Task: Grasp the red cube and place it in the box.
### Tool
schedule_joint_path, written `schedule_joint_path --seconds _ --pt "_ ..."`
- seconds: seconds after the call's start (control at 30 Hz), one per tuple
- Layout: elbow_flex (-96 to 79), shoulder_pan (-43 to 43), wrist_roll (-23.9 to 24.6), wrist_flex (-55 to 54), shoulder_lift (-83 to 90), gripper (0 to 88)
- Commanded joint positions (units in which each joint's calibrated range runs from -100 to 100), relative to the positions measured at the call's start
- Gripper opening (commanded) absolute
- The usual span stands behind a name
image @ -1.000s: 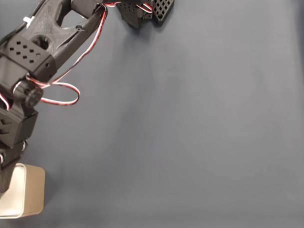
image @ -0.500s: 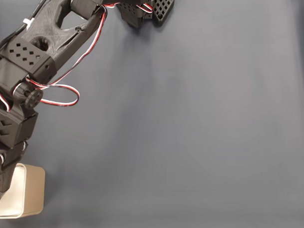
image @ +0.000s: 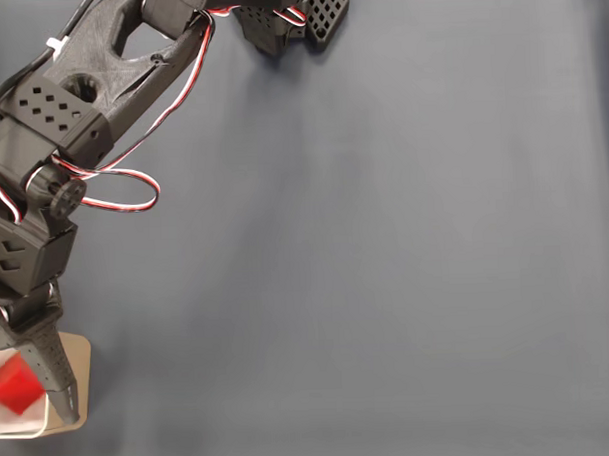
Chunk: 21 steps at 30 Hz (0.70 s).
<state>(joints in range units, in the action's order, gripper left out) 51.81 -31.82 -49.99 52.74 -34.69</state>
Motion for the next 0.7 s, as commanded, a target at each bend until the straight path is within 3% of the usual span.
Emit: schedule_joint_path --seconds 0.0,0.67 --pt "2.6 -0.8 -0.1 -0.8 1.7 50.4" --pt "2.4 -1.0 0.0 -2.7 1.5 50.0"
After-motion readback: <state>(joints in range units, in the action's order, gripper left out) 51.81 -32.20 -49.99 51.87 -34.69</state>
